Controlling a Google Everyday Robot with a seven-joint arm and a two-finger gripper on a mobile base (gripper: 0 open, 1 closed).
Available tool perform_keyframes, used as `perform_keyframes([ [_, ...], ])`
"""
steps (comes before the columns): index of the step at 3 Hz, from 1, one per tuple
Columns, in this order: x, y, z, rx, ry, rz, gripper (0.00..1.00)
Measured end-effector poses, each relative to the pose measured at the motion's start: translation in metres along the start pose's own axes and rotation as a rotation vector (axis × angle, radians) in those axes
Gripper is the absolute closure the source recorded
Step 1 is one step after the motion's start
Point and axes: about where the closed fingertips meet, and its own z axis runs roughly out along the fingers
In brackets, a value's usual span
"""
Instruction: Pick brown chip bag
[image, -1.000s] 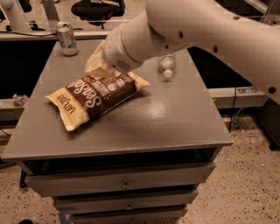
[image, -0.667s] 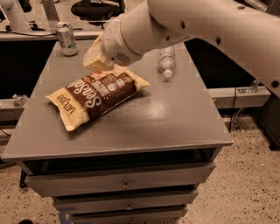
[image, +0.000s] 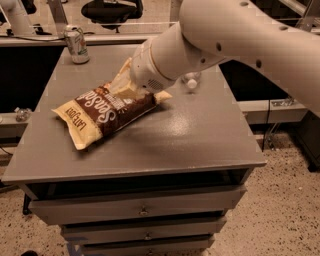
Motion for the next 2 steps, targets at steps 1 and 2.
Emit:
perform_keyframes([
  [1, 0.0172, 0.0105, 0.0056, -0.017, 0.005, -0.003, 0.12],
  [2, 0.0196, 0.0124, 0.0139, -0.023, -0.009, -0.013, 0.0],
])
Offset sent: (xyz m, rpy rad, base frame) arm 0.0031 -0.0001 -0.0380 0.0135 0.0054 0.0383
